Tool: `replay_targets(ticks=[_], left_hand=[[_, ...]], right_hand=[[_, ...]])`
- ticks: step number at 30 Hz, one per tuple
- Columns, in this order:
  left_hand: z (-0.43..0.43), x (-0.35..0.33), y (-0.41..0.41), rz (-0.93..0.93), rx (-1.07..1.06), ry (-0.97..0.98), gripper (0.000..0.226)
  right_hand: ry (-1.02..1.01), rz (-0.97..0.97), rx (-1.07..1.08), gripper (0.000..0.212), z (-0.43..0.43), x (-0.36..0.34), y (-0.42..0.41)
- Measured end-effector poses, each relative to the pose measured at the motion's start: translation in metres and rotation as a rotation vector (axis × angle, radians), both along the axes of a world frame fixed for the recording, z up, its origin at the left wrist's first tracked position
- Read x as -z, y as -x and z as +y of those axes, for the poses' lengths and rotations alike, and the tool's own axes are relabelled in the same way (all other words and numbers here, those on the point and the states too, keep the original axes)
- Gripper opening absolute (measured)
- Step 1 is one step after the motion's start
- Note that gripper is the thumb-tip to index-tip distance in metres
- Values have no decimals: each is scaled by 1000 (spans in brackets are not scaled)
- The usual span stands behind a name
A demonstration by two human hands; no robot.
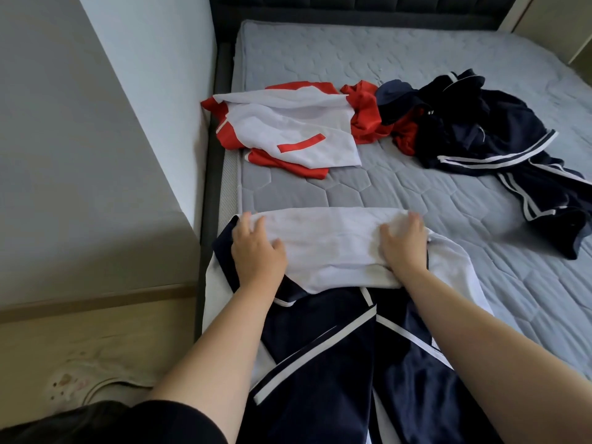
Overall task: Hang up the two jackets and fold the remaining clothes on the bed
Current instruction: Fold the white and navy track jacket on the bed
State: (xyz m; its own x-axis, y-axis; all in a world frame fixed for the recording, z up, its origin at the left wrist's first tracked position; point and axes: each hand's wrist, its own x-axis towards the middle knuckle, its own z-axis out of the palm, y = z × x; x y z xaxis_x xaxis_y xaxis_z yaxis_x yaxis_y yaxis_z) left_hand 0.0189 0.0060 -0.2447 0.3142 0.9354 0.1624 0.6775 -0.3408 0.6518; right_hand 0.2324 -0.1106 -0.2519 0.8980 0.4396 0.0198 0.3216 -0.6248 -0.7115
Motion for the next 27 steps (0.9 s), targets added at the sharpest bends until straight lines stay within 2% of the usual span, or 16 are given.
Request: replay_targets(ticks=[2,3,4,7,10,11,15,17,18,19,22,25,27], left_hand=[[-1,-11,-2,-243,-200,69,43],[0,-14,-3,-298,-284,129,42],[2,-17,-4,-324,-349,192,41],[10,-17,-5,-387,-416,361,38],[19,-12,-1,-338,-382,379,15],[23,-11,2,-331,-372,392,15],[35,-11,15,-507,-391,535,30],[38,-16,18,-498,-287,646,17],[38,-19,18,-505,-240,737,9],[36,-22,19,-510,-212,830,14],[24,-29,20,-437,-172,981,29],[4,-29,21,-283,-135,966,34],[-10,-27,22,-237,-111,935,35]], right_hand=[[-172,165,222,42,-3,-10,-9],[-204,250,271,29,-4,-12,-14],[-200,317,275,25,-3,-16,-17],[-145,457,243,34,0,-17,-24],[-176,524,254,36,-3,-15,-31],[-170,526,261,37,-4,-15,-33],[-130,480,301,40,-6,-21,-28],[-121,478,283,44,-6,-26,-22],[-78,468,262,53,-10,-30,-21],[-13,441,242,62,-14,-33,-19],[114,328,200,65,-27,-38,-14],[107,296,164,61,-29,-33,1],[107,266,59,52,-28,-27,12]])
